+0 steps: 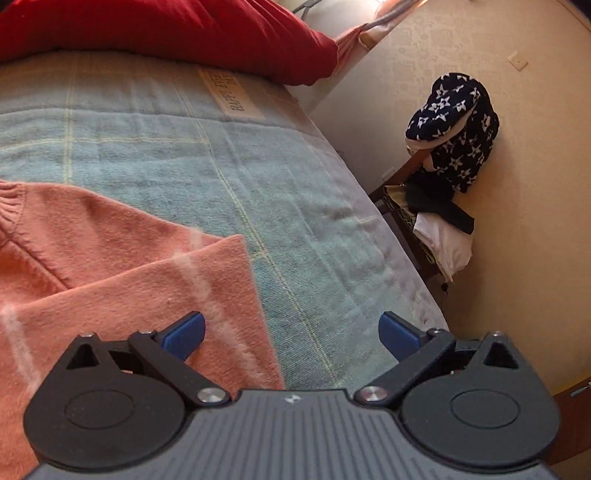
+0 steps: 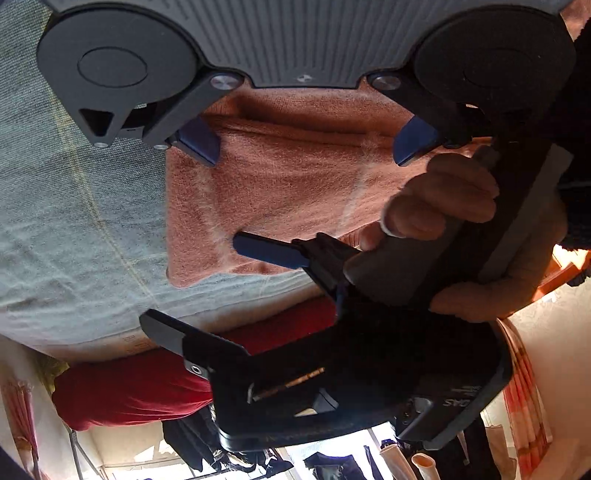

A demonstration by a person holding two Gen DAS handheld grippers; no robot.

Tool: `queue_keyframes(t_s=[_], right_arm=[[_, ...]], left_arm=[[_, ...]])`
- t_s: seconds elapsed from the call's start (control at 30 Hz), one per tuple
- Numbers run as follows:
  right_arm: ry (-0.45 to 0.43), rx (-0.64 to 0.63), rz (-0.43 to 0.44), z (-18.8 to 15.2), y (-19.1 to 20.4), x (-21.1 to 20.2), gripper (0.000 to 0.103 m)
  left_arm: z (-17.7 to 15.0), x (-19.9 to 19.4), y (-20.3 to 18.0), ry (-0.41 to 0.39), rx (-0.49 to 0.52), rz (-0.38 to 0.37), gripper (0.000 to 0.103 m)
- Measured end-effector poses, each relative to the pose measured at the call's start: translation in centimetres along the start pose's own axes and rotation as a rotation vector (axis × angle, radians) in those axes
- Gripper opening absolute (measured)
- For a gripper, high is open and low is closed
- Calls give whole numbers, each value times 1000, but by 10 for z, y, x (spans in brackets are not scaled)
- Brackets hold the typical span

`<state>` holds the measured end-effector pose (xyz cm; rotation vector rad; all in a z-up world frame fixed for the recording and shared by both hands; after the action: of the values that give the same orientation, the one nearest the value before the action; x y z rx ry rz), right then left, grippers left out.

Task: Fold clothes
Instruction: 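Sweep the open left tool along the sweater side edge to flatten it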

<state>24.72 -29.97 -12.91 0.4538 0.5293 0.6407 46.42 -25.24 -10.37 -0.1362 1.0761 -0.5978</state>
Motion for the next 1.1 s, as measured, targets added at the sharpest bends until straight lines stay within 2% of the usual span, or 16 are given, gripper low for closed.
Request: queue_keyframes(t_s=[0.13,0.3,0.43,0.53,0.63,0.73,0.8,0.93,1.1], right_arm=[[18,-1,34,1,-2,-4,103],[41,-32,30,0,1,-5,103],[40,-37,28,-1,2,-5,103],[39,-39,26,-1,3,-5,103],[39,-40,25,-1,4,-4,103],[43,-50,17,-1,7,-4,103],[38,-51,21,2,16,-10,103],[28,-52,28,7,34,-22,103],[16,-53,37,14,56,-37,103]], left_arm=[[13,26,3,57,-10,-24,102],[27,46,-8,44,17,-5,102],[25,38,-20,32,72,11,102],[19,20,-23,30,104,-22,102],[14,23,-26,50,144,-50,102],[15,45,-29,65,165,7,102],[17,49,-28,58,154,15,102],[19,15,-26,34,156,37,102],[12,-84,-8,-50,174,161,102]])
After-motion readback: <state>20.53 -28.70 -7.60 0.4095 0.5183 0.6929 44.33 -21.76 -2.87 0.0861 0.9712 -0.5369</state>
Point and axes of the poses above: each gripper's, at about its wrist camera, not at the fingertips, and x roughly the way its jaws point, y to its left, z to its top, the point moved 3 cm from there along x, roughly the way its jaws point, and after that the axes turned 15 degrees about z, right-handed, at the moved point
